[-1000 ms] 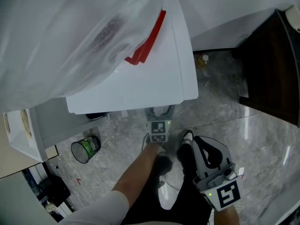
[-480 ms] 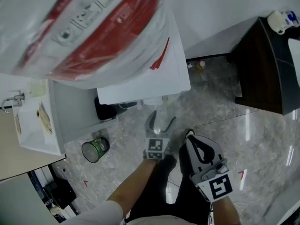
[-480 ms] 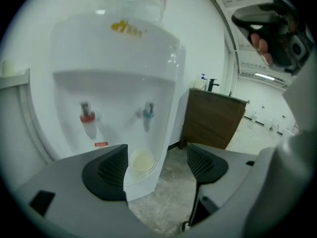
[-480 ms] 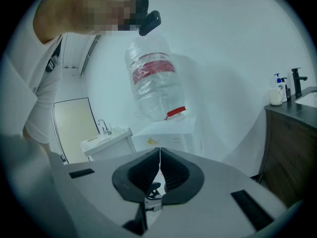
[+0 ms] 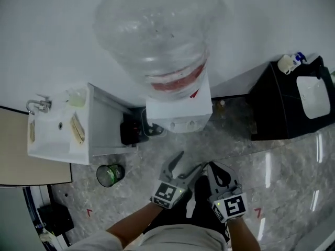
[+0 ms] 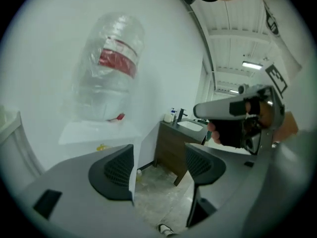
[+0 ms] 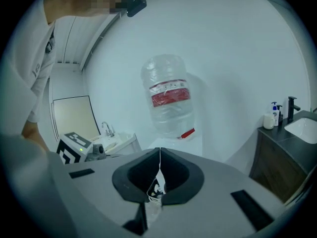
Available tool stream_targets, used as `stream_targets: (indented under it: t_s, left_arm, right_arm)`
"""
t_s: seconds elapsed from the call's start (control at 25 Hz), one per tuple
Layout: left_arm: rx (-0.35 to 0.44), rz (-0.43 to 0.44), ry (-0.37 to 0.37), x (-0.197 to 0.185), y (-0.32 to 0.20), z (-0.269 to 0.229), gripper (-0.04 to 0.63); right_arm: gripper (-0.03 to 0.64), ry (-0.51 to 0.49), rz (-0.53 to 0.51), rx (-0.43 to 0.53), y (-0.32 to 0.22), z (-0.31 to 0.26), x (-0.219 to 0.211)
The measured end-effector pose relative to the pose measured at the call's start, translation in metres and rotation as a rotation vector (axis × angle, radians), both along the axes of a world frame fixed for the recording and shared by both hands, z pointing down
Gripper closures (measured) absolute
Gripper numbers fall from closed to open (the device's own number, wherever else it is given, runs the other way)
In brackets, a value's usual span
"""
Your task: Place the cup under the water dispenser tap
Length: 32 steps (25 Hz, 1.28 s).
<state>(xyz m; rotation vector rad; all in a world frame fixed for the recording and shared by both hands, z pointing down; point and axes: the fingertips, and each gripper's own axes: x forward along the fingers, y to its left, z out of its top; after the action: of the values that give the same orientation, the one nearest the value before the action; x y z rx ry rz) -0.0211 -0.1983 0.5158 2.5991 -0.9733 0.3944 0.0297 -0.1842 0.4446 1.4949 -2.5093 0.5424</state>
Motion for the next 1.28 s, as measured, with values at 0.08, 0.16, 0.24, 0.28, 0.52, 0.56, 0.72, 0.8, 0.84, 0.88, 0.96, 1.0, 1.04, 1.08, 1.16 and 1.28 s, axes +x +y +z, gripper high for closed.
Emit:
stream_targets:
  t_s: [0.08,0.16,0.24,0.28,0.52,0.56,0.72,0.8,0.84,0.88,0.96,1.0,1.04,1.08,1.16,1.28]
  left_arm:
    - [0.024,0.002,0.011,-0.003,0.006,-0.032,0.278]
    - [0.044,0.007,0.024,-0.006,0.014,-0.062,0.304]
    - [0.052,0.011,0.047,-0.009,0.025,-0.089,0.345]
    - [0.054,0.009,0.062,-0.011,0.030,-0.102,0.373]
    - [0.097,-0.013,0.122,-0.021,0.054,-0.166,0.511]
    - [0.103,-0.016,0.124,-0.022,0.057,-0.173,0.537]
    - [0.113,-0.012,0.125,-0.026,0.068,-0.194,0.589]
    - [0.114,-0.007,0.129,-0.028,0.074,-0.201,0.591]
    - [0.117,-0.005,0.130,-0.029,0.076,-0.204,0.591]
    - [0.120,-0.004,0.129,-0.029,0.077,-0.206,0.591]
    - [0.131,-0.005,0.123,-0.031,0.078,-0.211,0.591]
    - [0.136,-0.006,0.120,-0.032,0.077,-0.213,0.591]
    - [0.141,-0.005,0.116,-0.033,0.077,-0.216,0.591]
    - [0.145,-0.004,0.111,-0.034,0.076,-0.217,0.591]
    - [0.157,-0.004,0.099,-0.038,0.075,-0.220,0.591]
    - [0.172,-0.012,0.091,-0.043,0.072,-0.224,0.591]
  right_arm:
    - [0.600,-0.001,0.000,0.014,0.010,-0.016,-0.004]
    - [0.600,-0.005,-0.002,0.028,0.019,-0.032,-0.008]
    - [0.600,-0.006,-0.008,0.039,0.029,-0.049,-0.014]
    - [0.600,-0.007,-0.011,0.044,0.034,-0.057,-0.017]
    - [0.600,-0.005,-0.017,0.085,0.057,-0.098,-0.030]
    - [0.600,-0.003,-0.016,0.095,0.059,-0.105,-0.031]
    - [0.600,0.004,-0.011,0.128,0.066,-0.126,-0.039]
    - [0.600,0.017,-0.009,0.139,0.069,-0.131,-0.043]
    - [0.600,0.025,-0.010,0.143,0.071,-0.133,-0.045]
    - [0.601,0.032,-0.012,0.146,0.072,-0.135,-0.046]
    - [0.601,0.034,-0.013,0.147,0.072,-0.138,-0.048]
    - [0.601,0.033,-0.011,0.149,0.072,-0.140,-0.048]
    - [0.601,0.031,-0.009,0.152,0.071,-0.142,-0.049]
    - [0.601,0.030,-0.007,0.155,0.070,-0.143,-0.050]
    - [0.601,0.030,-0.011,0.164,0.068,-0.148,-0.055]
    - [0.601,0.035,-0.014,0.177,0.064,-0.152,-0.059]
